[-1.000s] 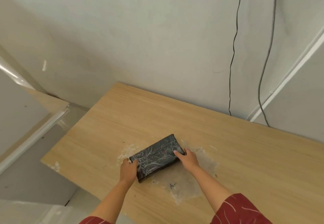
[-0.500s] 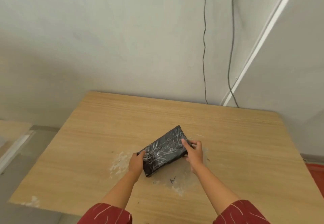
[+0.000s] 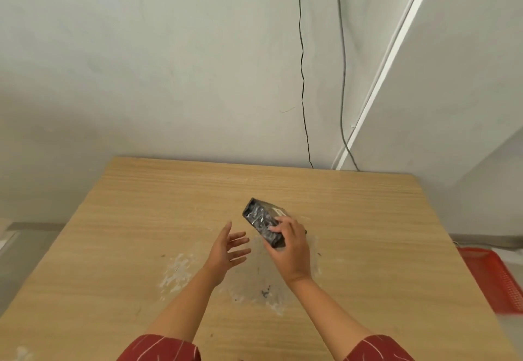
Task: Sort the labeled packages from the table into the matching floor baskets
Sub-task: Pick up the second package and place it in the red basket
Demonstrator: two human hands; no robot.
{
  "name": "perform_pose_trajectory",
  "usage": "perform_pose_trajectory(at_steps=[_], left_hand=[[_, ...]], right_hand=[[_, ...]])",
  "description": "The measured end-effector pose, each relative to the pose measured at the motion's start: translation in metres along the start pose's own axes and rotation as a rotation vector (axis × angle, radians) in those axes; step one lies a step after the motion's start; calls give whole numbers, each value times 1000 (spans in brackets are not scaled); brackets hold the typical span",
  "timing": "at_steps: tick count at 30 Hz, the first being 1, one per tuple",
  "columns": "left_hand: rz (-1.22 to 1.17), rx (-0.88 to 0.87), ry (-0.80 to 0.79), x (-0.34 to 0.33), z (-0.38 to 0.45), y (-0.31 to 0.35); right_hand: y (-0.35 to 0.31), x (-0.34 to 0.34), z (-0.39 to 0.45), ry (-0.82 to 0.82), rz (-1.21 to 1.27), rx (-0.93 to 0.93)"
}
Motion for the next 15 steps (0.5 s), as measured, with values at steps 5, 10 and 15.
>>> perform_pose_trajectory(at_steps=[5, 10, 15], left_hand=[[-85, 46, -19, 23, 3, -30], [-114, 61, 18, 46, 9, -49], [-15, 14, 101, 61, 18, -51]], right_hand=[[-31, -37, -31, -236, 17, 195], [-34, -65, -64, -519, 240, 150], [31, -51, -56, -364, 165, -309]])
Point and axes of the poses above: each hand's wrist, its own z-axis towards the middle knuckle, its own x-axis out of the back of the hand, y = z × x, the point moved 7 cm from there along z, towards the middle knuckle, and after that the axes turned 9 degrees about x, right-handed, at the moved point
